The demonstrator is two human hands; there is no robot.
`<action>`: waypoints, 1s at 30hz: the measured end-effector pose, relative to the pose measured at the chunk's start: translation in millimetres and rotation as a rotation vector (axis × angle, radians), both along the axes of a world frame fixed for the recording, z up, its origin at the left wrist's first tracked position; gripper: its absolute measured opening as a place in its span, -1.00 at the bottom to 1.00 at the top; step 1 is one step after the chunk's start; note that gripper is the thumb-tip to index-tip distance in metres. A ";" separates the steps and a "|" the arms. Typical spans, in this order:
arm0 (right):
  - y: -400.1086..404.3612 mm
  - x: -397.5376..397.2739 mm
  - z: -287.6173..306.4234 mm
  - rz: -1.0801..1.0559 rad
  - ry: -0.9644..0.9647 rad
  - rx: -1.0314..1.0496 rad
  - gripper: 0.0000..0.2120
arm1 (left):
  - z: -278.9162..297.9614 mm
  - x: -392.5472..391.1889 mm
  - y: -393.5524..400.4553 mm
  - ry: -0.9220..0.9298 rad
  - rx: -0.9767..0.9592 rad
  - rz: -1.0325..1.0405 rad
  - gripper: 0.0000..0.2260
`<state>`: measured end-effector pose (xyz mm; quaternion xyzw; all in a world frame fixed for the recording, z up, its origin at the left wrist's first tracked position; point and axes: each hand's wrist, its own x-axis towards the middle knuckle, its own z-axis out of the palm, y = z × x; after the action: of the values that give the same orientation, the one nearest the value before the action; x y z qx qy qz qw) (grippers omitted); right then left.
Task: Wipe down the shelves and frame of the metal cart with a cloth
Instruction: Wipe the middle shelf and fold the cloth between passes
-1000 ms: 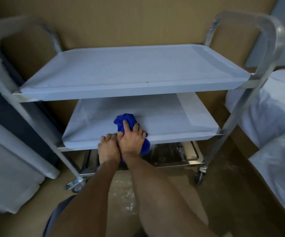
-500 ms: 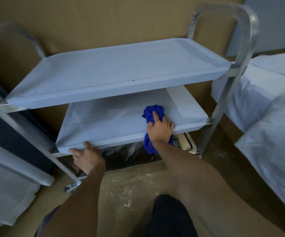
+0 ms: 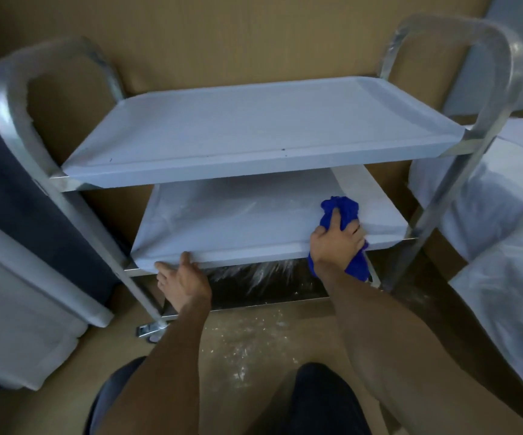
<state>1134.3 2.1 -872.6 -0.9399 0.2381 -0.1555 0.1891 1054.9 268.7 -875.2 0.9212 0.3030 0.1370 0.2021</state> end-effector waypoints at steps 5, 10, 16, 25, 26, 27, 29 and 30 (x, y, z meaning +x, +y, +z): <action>106.8 -20.9 9.7 0.182 0.048 0.014 -0.44 | 17.8 -6.7 25.2 -0.033 -0.045 0.025 -0.51; 173.5 -27.1 8.2 0.280 0.066 0.011 -0.48 | 36.4 -6.5 69.7 -0.257 -0.155 0.305 -0.52; 148.9 -10.3 10.5 0.275 0.010 0.063 -0.48 | 55.6 13.3 123.6 -0.411 -0.298 0.416 -0.50; 149.3 -5.5 14.1 0.300 -0.022 0.114 -0.54 | 51.6 -1.2 156.3 -0.305 -0.099 0.184 -0.50; 166.9 -7.4 13.6 0.321 -0.026 0.106 -0.55 | 50.7 -1.0 160.6 -0.294 -0.091 0.156 -0.50; 188.0 -8.9 11.9 0.361 -0.032 0.092 -0.55 | 50.5 -1.0 165.5 -0.277 -0.083 0.118 -0.50; 243.7 -14.8 11.6 0.477 -0.006 0.069 -0.54 | 48.7 -2.4 175.2 -0.251 -0.093 0.068 -0.50; 277.6 -19.8 11.3 0.543 0.034 0.066 -0.53 | 48.5 -4.6 178.2 -0.251 -0.107 0.053 -0.50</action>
<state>1114.5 279.8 -861.3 -0.9652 -0.0145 -0.0753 0.2502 1050.3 447.0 -826.7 0.8763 0.3065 0.2403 0.2835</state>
